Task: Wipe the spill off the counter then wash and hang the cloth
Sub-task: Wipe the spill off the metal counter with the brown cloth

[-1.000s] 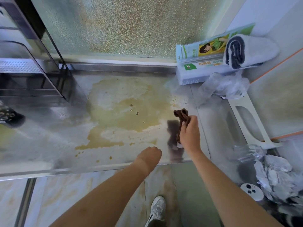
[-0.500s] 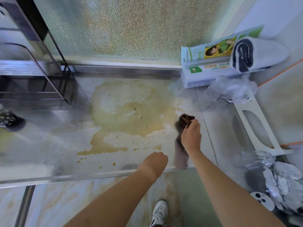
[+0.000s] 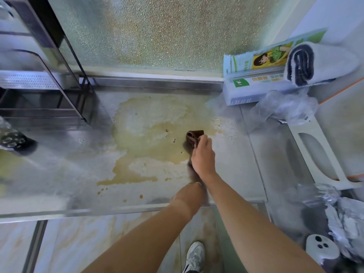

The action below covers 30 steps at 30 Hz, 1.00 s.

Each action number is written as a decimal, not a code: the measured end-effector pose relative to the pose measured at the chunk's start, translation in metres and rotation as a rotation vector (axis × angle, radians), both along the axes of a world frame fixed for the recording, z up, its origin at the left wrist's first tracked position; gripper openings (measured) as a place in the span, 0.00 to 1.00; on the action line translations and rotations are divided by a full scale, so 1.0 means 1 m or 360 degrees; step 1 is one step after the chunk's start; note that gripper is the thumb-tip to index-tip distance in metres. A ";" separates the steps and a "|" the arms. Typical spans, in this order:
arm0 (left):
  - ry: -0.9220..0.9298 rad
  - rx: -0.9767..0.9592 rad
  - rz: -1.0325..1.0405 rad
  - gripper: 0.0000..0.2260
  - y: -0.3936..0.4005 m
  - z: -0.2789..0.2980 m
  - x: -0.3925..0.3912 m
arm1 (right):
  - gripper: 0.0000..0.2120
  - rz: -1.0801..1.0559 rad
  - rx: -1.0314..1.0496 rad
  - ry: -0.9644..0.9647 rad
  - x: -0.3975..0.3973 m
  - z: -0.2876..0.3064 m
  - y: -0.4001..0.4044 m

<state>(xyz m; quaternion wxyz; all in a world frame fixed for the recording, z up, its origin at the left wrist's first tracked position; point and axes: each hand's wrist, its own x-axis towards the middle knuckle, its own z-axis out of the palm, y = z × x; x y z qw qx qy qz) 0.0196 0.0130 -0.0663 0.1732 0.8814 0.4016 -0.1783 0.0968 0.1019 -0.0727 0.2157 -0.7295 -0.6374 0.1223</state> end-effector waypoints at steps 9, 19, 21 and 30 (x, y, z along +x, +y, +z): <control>0.0040 -0.0117 0.0052 0.18 -0.001 -0.004 -0.002 | 0.10 0.0356 -0.0124 0.0219 -0.032 0.014 0.006; -0.0109 -0.0048 0.0205 0.11 -0.009 0.016 -0.007 | 0.06 0.0030 -0.0047 0.0188 0.081 0.050 -0.008; -0.0126 0.0003 0.0211 0.12 -0.011 0.016 -0.006 | 0.07 0.0019 -0.0203 -0.0020 0.101 0.045 -0.025; -0.0168 0.0032 0.0218 0.14 -0.014 0.014 -0.005 | 0.10 0.0338 -0.0372 0.0000 0.049 0.032 -0.054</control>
